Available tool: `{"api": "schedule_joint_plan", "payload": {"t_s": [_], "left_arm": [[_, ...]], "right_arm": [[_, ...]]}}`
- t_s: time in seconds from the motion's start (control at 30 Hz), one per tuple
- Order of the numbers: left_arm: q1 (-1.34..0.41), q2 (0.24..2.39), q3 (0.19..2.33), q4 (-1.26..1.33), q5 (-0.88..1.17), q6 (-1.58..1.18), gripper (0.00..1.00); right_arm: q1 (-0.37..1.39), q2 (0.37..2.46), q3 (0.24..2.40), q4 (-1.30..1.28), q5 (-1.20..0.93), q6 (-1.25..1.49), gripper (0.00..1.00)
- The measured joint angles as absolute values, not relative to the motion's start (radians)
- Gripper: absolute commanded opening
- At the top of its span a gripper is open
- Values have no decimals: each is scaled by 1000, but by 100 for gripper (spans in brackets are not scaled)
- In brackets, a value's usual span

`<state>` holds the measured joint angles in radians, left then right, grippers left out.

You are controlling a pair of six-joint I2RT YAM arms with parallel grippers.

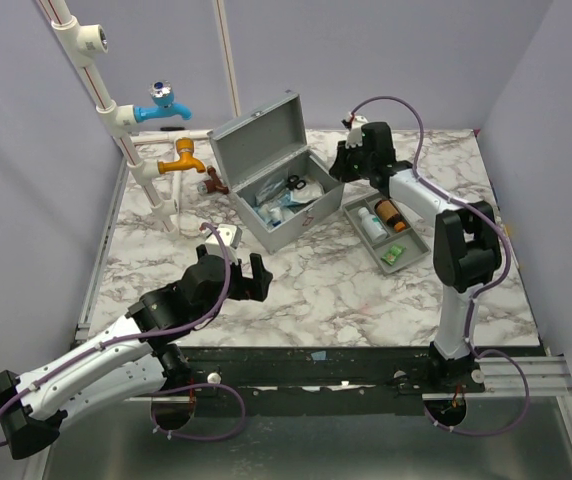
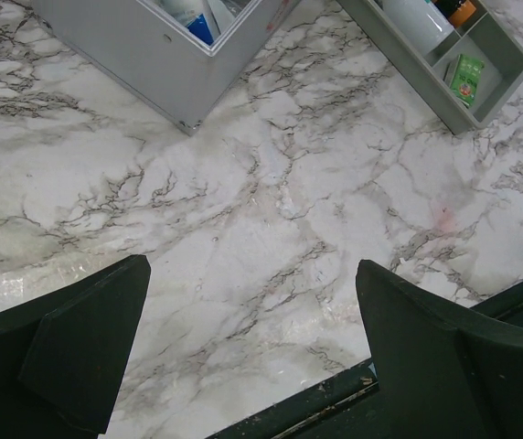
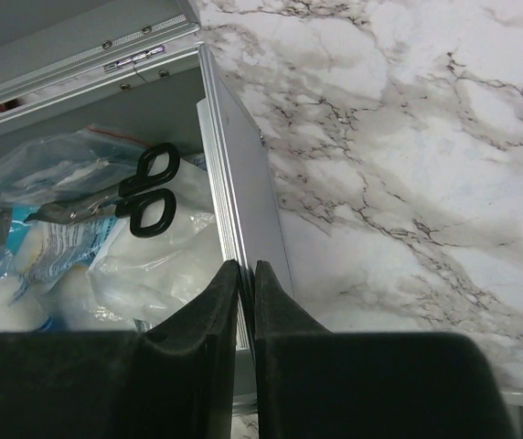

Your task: Organize the medicine kit

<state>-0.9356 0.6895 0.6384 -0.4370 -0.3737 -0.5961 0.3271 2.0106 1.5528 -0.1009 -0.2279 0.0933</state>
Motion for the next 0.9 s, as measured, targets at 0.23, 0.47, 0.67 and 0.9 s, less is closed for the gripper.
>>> {"api": "schedule_joint_plan", "payload": {"t_s": [0.23,0.47,0.67,0.9], "left_arm": [[-935,683,637,-437,-373,-599,99],[-931,678,637,-436,-373,-599,99],[-929,689,637,-436,-366,-599,99],[-929,690,637,-435,-356,-599,99]], "right_arm": [[327,1932,1433,-56,-233,181,1],[349,1784,1237,-15,-215,274,1],[405,1676,1098,27,-146,336,1],[419,1541,936,73,-117,402,1]]}}
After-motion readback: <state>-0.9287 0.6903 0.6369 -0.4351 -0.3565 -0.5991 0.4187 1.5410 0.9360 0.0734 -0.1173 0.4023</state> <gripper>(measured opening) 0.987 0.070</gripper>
